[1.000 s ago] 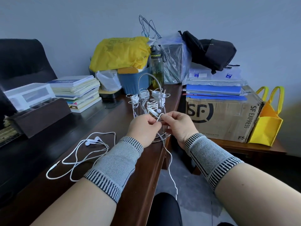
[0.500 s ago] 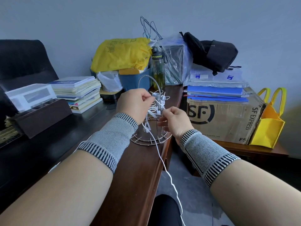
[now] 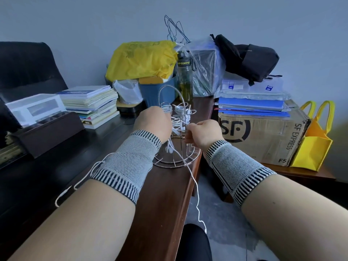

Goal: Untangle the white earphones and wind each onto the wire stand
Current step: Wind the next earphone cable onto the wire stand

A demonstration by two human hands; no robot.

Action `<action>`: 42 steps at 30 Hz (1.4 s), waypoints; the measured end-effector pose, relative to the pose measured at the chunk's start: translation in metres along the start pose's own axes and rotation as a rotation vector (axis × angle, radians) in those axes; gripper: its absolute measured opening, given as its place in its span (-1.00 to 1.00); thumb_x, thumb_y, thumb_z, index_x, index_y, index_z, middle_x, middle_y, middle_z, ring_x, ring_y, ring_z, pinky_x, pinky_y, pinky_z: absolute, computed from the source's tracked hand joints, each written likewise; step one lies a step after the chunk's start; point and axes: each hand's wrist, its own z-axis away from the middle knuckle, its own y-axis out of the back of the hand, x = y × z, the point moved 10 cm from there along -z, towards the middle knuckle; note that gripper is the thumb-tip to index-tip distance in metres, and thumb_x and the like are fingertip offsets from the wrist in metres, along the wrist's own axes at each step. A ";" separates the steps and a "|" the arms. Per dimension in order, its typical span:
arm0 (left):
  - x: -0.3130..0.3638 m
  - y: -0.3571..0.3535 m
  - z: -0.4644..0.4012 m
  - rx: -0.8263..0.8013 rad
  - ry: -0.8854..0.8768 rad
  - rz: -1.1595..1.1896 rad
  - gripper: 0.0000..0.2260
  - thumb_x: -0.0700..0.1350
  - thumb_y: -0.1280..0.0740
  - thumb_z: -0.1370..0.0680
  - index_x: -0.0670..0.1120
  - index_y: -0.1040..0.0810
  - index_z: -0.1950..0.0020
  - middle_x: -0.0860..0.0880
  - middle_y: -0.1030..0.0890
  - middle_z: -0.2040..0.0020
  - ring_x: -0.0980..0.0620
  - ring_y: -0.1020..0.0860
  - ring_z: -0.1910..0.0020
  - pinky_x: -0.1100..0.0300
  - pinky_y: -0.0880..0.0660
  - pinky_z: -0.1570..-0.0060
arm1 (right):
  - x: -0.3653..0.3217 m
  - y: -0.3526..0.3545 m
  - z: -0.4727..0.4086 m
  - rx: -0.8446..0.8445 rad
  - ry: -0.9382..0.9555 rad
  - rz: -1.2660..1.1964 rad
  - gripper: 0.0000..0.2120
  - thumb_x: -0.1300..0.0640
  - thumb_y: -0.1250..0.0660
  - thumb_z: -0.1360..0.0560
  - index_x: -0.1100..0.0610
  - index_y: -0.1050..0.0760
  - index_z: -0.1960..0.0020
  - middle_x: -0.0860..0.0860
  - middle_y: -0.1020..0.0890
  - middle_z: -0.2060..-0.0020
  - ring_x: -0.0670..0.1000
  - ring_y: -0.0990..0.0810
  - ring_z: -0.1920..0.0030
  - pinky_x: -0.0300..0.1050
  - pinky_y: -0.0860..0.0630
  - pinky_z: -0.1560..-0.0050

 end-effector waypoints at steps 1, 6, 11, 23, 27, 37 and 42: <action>-0.006 -0.006 0.000 -0.020 0.023 0.107 -0.64 0.00 -0.11 -0.63 -0.20 -0.51 0.18 -0.14 -0.65 0.20 -0.10 -0.63 0.22 0.01 -0.58 0.25 | -0.001 0.000 0.000 0.009 0.003 0.004 -0.69 0.14 -0.27 -0.42 0.33 -0.58 0.37 0.20 -0.68 0.35 0.22 -0.69 0.25 0.23 -0.63 0.09; -0.023 -0.013 0.016 0.049 0.102 0.379 -0.66 0.05 -0.08 -0.50 -0.15 -0.50 0.22 -0.11 -0.67 0.19 -0.14 -0.67 0.20 -0.08 -0.63 0.14 | -0.004 -0.005 0.003 0.020 0.024 0.015 -0.67 0.07 -0.31 -0.37 0.35 -0.59 0.32 0.24 -0.67 0.31 0.26 -0.68 0.22 0.26 -0.62 0.10; -0.032 -0.018 0.029 0.079 0.108 0.481 -0.70 0.06 -0.14 -0.41 -0.14 -0.38 0.37 -0.14 -0.68 0.21 -0.11 -0.67 0.16 -0.13 -0.61 0.15 | -0.005 -0.006 0.006 0.040 0.024 0.044 -0.64 0.03 -0.33 -0.39 0.35 -0.61 0.28 0.21 -0.68 0.30 0.22 -0.69 0.20 0.21 -0.62 0.09; -0.041 -0.039 0.056 -0.009 -0.041 0.520 -0.81 -0.17 -0.36 -0.49 -0.23 -0.65 0.27 0.03 -0.70 0.22 0.01 -0.60 0.25 0.12 -0.55 0.19 | -0.016 0.003 0.022 0.110 0.207 0.064 -0.85 0.09 -0.34 -0.47 0.04 -0.49 0.27 -0.02 -0.65 0.31 0.02 -0.64 0.23 -0.01 -0.61 0.09; -0.041 -0.036 0.057 -0.037 -0.037 0.641 -0.63 -0.31 -0.32 -0.47 -0.17 -0.43 0.56 0.07 -0.65 0.22 0.31 -0.55 0.27 0.43 -0.39 0.32 | -0.030 0.005 0.036 0.089 0.389 0.140 -0.77 0.19 -0.37 -0.47 -0.07 -0.41 0.26 -0.15 -0.56 0.30 -0.12 -0.54 0.27 -0.21 -0.51 0.12; -0.018 -0.027 0.053 -0.279 -0.175 0.476 -0.77 -0.18 -0.45 -0.43 -0.04 -0.52 0.39 0.17 -0.45 0.51 0.26 -0.39 0.48 0.44 -0.29 0.40 | -0.049 -0.035 0.072 -0.037 0.787 0.395 -0.71 0.31 -0.41 -0.38 0.11 -0.64 -0.07 -0.08 -0.37 0.16 0.02 -0.50 0.19 -0.04 -0.54 0.15; -0.014 -0.009 0.046 -0.238 -0.212 0.163 -0.82 -0.14 -0.44 -0.42 0.04 -0.50 0.33 0.11 -0.64 0.17 0.16 -0.58 0.16 0.28 -0.48 0.17 | -0.047 -0.027 0.072 0.133 0.825 0.331 -0.88 0.18 -0.48 -0.39 0.12 -0.66 0.08 -0.01 -0.48 0.17 0.04 -0.53 0.15 -0.06 -0.55 0.17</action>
